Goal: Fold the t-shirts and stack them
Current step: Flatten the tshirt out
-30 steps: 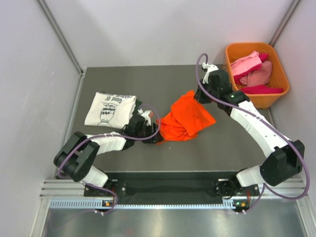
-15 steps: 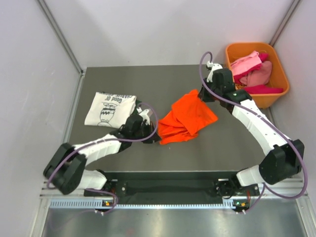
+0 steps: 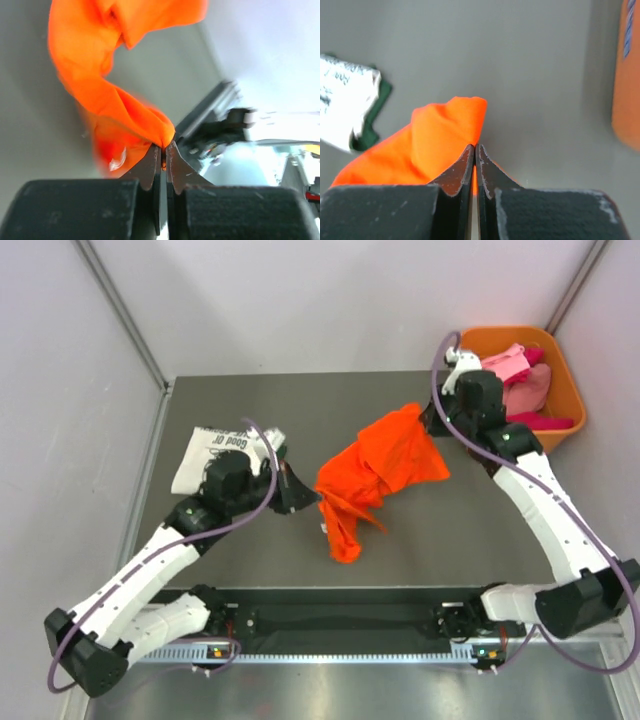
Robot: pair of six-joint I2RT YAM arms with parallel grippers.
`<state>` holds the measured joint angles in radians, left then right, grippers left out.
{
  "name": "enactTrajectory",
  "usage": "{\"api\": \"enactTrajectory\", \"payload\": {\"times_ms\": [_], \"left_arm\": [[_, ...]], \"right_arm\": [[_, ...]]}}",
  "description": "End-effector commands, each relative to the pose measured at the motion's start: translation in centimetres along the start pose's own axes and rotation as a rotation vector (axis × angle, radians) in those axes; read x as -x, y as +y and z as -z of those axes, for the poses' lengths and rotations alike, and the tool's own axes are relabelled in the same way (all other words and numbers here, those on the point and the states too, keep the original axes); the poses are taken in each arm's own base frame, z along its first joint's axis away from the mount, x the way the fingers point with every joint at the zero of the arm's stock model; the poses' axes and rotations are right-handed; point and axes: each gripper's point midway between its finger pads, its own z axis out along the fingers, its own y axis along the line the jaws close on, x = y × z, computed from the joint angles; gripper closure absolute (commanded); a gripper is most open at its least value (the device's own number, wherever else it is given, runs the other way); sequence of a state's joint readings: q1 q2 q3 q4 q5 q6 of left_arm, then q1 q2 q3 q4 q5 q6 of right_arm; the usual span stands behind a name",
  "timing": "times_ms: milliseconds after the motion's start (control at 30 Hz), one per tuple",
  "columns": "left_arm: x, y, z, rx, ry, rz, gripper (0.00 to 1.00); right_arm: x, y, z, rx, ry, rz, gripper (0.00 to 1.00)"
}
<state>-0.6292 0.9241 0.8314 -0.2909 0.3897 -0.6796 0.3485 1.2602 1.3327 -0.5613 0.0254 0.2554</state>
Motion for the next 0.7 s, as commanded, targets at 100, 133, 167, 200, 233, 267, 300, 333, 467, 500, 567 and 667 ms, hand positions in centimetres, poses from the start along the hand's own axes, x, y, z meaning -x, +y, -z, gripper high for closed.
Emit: {"api": "enactTrajectory", "payload": {"times_ms": [100,133,167,200,233,267,300,333,467,500,567,667], "left_arm": [[10.0,-14.1,5.8,-0.327,-0.167,-0.105,1.00],[10.9,-15.1,5.4,-0.350,-0.167,-0.096,1.00],[11.8,-16.3,5.6,-0.384,-0.176,-0.081,1.00],[12.4,-16.8,5.0,-0.402,-0.163,-0.077,1.00],[14.0,-18.8,6.3,-0.435,-0.199,-0.099,1.00],[14.5,-19.1,6.3,-0.435,-0.204,-0.103,1.00],[15.0,-19.5,6.5,-0.433,-0.215,-0.110,1.00],[15.7,-19.5,6.5,-0.402,-0.223,-0.118,1.00],[14.8,-16.5,4.4,-0.278,-0.172,-0.093,1.00],[14.4,-15.8,4.1,-0.265,-0.162,-0.088,1.00],[13.6,-15.0,3.9,-0.252,-0.147,-0.078,1.00],[13.4,-13.5,4.2,-0.194,-0.168,-0.088,1.00]], "right_arm": [[9.5,0.8,-4.2,-0.016,-0.144,-0.024,0.19],[10.0,1.5,-5.4,0.003,-0.107,-0.036,0.01],[10.0,2.3,-5.6,0.041,-0.082,-0.030,0.00],[9.7,3.4,-5.6,0.082,-0.054,-0.024,0.00],[9.0,4.8,-5.0,0.127,-0.047,0.000,0.00],[8.5,5.4,-4.7,0.145,-0.054,0.020,0.00],[7.8,5.9,-4.3,0.159,-0.062,0.041,0.00],[5.3,5.9,-3.6,0.172,-0.035,0.060,0.00],[-0.2,4.5,-2.3,0.172,0.018,0.064,0.07],[-1.3,4.4,-2.2,0.182,0.030,0.066,0.08],[-4.8,4.1,-1.9,0.206,0.090,0.063,0.10],[-8.4,4.5,-1.8,0.245,0.147,0.052,0.16]]}}
